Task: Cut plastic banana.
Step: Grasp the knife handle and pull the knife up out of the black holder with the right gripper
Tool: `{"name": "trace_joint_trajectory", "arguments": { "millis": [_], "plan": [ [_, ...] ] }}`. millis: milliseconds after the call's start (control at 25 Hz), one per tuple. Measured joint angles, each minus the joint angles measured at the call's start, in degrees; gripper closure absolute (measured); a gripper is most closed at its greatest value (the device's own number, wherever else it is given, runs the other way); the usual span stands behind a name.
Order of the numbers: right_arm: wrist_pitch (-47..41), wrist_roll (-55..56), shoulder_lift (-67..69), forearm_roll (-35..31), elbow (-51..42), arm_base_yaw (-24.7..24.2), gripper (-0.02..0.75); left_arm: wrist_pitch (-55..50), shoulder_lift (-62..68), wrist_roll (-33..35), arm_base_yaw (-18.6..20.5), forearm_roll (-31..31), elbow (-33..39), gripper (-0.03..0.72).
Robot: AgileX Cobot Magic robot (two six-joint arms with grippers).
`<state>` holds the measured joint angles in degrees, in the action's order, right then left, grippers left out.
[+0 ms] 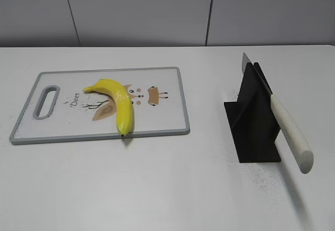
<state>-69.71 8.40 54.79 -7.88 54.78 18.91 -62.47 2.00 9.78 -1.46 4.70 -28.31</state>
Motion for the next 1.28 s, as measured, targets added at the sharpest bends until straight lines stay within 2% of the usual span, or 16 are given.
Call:
{"name": "trace_joint_trajectory", "arguments": {
  "millis": [160,440,1000,1080,1160,1200,1240,1280],
  "plan": [
    [0.12,2.26,7.60,0.31,2.43,1.50,0.199,0.00,0.00,0.00,0.00,0.00,0.00,0.205],
    [0.24,2.80,20.92,-3.61,6.18,1.50,0.199,0.00,0.00,0.00,0.00,0.00,0.00,0.205],
    [2.37,2.87,40.23,-4.60,6.67,1.50,0.203,0.00,0.00,0.00,0.00,0.00,0.00,0.208],
    [2.43,2.92,41.40,-4.89,6.67,1.50,0.244,0.00,0.00,0.00,0.00,0.00,0.00,0.208],
    [2.43,3.04,42.19,-4.96,6.67,1.50,0.359,0.00,0.00,0.00,0.00,0.00,0.00,0.208],
    [2.43,3.04,42.33,-4.96,6.67,1.50,0.470,0.00,0.00,0.00,0.00,0.00,0.00,0.208],
    [2.43,3.75,42.33,-4.68,6.67,1.50,0.545,0.00,0.00,0.00,0.00,0.00,0.00,0.208],
    [2.43,3.85,42.33,-4.69,6.67,1.44,0.541,0.00,0.00,0.00,0.00,0.00,0.00,0.208]
  ]
}}
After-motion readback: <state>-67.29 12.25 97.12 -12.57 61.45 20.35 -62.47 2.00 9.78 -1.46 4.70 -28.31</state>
